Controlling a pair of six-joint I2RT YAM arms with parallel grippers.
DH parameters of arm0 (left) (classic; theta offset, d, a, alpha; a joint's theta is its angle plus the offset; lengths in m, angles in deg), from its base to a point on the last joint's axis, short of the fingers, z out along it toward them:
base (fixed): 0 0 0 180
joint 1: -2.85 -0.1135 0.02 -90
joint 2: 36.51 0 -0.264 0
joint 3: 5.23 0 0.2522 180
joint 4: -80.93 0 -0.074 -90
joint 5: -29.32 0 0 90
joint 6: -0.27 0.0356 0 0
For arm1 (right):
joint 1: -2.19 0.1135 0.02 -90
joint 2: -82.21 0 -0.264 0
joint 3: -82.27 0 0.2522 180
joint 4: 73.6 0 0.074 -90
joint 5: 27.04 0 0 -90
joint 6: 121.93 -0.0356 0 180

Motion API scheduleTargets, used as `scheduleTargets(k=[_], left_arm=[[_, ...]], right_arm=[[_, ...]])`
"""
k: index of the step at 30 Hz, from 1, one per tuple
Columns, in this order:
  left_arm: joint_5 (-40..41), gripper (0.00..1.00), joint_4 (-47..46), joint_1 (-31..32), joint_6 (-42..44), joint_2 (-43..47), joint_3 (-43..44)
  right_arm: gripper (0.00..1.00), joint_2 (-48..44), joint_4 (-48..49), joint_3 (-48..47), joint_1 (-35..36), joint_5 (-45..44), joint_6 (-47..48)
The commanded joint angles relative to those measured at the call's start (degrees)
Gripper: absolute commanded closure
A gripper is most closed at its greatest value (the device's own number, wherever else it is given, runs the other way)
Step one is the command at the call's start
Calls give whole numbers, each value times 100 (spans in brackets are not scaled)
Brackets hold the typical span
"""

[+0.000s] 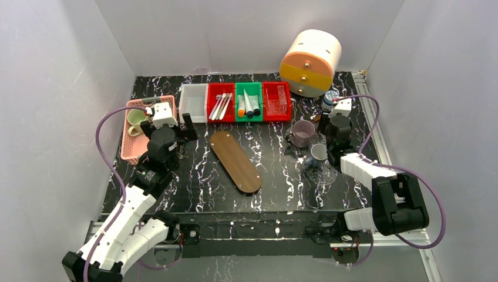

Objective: Prepare toiletry sets of a toothbrush and toothpaste on the tray
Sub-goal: Place the toothpaste in the toothpaste holder, then move the toothpaste holder to the center of the board.

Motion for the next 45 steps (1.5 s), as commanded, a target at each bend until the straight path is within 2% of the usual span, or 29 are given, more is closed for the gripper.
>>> scheduleTargets(k=[1, 10, 16, 22, 28, 33, 40, 45], left_arm=[[21, 2, -23, -47, -53, 6, -62], [-26, 2, -9, -58, -87, 54, -54], [-71, 2, -1, -66, -105, 90, -57], [-71, 2, 46, -66, -135, 34, -20], [-57, 2, 48, -74, -152, 4, -17], [-86, 2, 105, -79, -180, -52, 17], [-165, 2, 95, -84, -195, -38, 14], [-199, 2, 100, -86, -185, 15, 18]], right_arm=[[42, -318, -27, -51, -34, 121, -55], [15, -1000, -828, -405, -36, 346, -255], [10, -1309, -1509, -807, 8, 507, -504], [9, -1247, -2469, -1609, 224, 813, -831], [9, -752, -2949, -2418, 884, 927, -970], [9, -2, -2879, -2837, 1530, 1025, -1036], [13, 1242, -2795, -3667, 2083, 1160, -1164], [22, 2159, -2951, -4290, 2269, 1228, -1366]])
